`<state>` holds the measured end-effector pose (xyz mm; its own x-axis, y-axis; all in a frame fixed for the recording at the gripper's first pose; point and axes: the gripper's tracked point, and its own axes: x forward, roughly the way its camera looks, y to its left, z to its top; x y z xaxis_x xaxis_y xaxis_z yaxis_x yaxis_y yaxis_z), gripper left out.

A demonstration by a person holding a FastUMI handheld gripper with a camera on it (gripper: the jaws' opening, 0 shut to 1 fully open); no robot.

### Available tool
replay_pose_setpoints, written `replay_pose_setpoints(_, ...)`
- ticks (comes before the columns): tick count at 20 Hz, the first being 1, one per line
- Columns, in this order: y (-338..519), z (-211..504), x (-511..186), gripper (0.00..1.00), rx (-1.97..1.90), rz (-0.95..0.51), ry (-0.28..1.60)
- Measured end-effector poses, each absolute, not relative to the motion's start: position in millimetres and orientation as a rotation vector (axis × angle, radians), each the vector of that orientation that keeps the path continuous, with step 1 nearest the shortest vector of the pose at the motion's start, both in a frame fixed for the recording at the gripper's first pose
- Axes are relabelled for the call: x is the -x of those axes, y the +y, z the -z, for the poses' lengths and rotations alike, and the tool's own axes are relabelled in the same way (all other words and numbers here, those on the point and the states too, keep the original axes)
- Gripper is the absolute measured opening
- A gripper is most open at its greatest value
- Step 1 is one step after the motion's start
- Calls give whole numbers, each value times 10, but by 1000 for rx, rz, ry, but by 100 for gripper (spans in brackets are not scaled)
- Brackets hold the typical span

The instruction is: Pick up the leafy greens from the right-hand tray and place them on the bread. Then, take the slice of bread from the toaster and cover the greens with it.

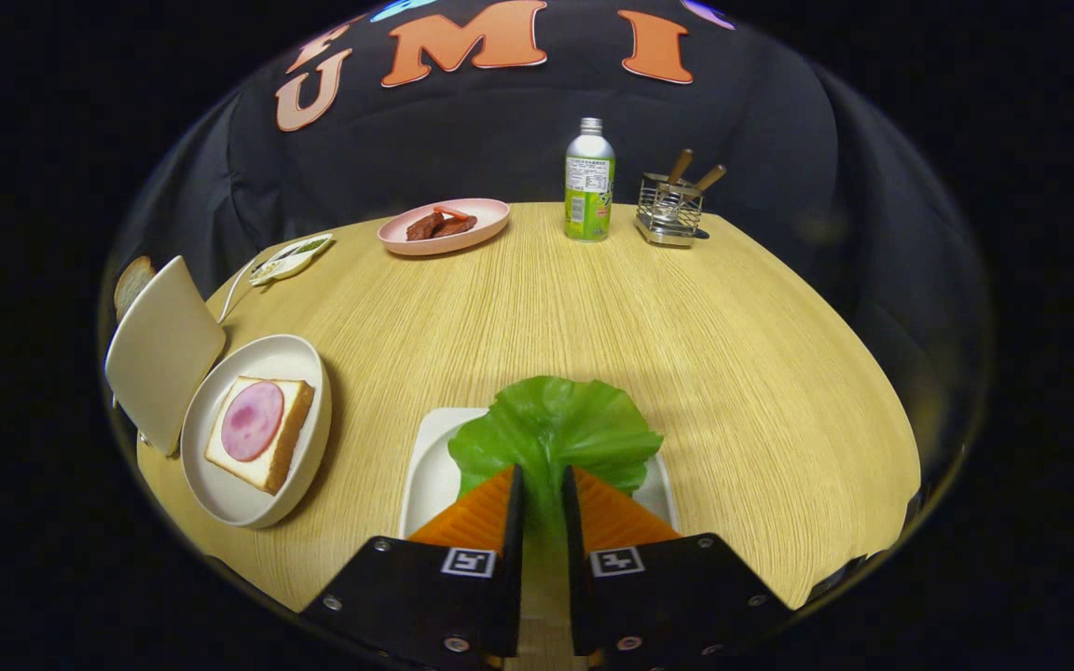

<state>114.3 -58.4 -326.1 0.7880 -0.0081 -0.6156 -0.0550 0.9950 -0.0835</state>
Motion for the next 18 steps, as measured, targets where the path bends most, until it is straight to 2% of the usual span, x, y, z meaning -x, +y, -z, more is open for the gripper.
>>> replay_pose_setpoints(1, -578, 3246, -1146, 16, 84, -23, 663)
replay_pose_setpoints(2, -569, 3249, -1137, 3, 78, -23, 665)
replay_pose_setpoints(18, -114, 2390, -973, 0, 102, -67, 541)
